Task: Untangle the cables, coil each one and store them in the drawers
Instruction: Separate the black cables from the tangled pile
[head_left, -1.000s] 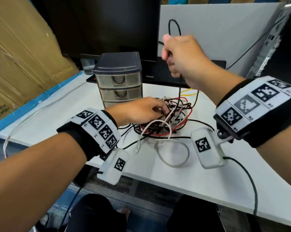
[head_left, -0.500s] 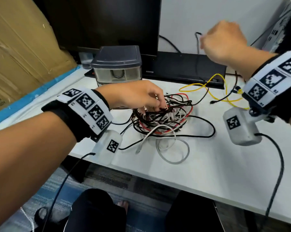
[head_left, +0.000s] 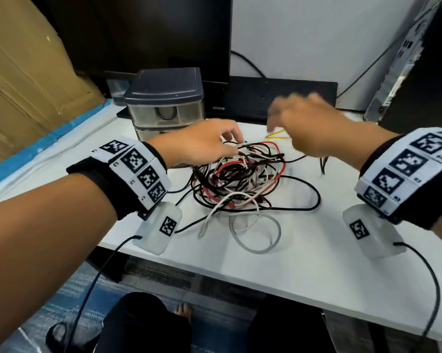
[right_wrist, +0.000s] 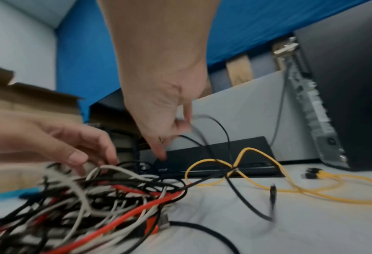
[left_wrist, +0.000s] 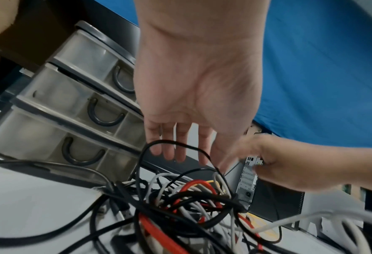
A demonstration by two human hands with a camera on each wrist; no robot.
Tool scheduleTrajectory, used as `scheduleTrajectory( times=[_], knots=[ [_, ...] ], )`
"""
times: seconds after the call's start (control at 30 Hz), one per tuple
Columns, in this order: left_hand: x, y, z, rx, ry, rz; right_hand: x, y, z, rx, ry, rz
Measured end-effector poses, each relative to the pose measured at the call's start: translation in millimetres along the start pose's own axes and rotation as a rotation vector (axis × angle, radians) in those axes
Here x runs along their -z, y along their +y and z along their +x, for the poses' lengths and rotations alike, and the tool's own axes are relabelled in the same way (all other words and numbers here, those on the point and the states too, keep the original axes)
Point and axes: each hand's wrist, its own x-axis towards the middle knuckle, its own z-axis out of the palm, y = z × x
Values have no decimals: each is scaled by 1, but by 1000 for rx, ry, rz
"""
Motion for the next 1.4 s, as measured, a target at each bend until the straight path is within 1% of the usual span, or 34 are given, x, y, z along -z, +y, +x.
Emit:
scheduleTrajectory(
  times=[0.03, 0.07, 0.1, 0.17, 0.2, 0.27, 0.3, 0.33, 0.37, 0.43, 0.47, 0.5, 0.53, 0.63, 0.7, 0.8, 0.9, 0.97, 1.1, 1.17, 1.23, 1.3, 1.33, 1.37, 1.4],
  knots=[
    [-1, -2, 0, 3, -65, 47, -2, -4, 1, 37, -146, 2],
    [-4, -4, -1, -8, -117, 104, -6, -5, 1, 35, -275, 6],
    [-7, -6, -2, -23, -158, 177, -11, -5, 3, 20, -364, -2],
    [-13, -10, -6, -59, -197, 270, -19, 0, 3, -15, -453, -27],
    [-14, -12, -8, -88, -203, 279, -20, 0, 2, -13, -489, -52],
    [-12, -11, -12, -85, -244, 272, -19, 3, -1, 16, -545, -65],
    [-10, -11, -14, -51, -259, 240, -18, 6, -2, 15, -560, -17],
    [-9, -11, -14, -14, -245, 180, -17, 10, -3, 0, -570, 79],
    [-7, -12, -14, 28, -207, 117, -17, 14, -3, -39, -572, 219],
    [-8, -16, -10, 66, -77, 55, -16, 20, -2, -86, -570, 449],
    [-9, -16, -9, 62, -28, 51, -17, 21, -2, -87, -563, 512],
    [-11, -14, -7, 52, -11, 59, -19, 19, 0, -90, -551, 546],
    [-13, -13, -4, 29, -22, 78, -21, 16, 0, -96, -530, 561],
    [-15, -4, -3, 0, -149, 106, -29, 4, 2, -139, -454, 599],
    [-15, -8, 0, -24, -200, 130, -31, -1, 1, -164, -435, 610],
    [-21, -17, 1, -59, -220, 197, -26, 4, -2, -192, -485, 581],
    [-25, -17, -2, -40, -235, 250, -22, 13, -5, -194, -538, 579],
    [-27, -16, -1, -41, -261, 286, -22, 11, -5, -205, -491, 624],
    [-22, -14, -4, -19, -297, 276, -27, -5, 0, -255, -400, 679],
    [-14, -7, -7, -3, -305, 241, -27, -6, 1, -256, -359, 669],
    [-4, -2, -5, 69, -221, 56, -24, -3, 0, -266, -385, 647],
    [4, 5, 1, 151, -76, -123, -22, 0, -1, -297, -421, 643],
    [7, 5, 6, 166, -9, -147, -20, 2, 0, -304, -415, 610],
    [8, 6, 12, 169, 18, -127, -18, 5, 2, -302, -375, 548],
    [8, 7, 17, 171, 4, -88, -17, 6, 4, -298, -316, 482]
  ],
)
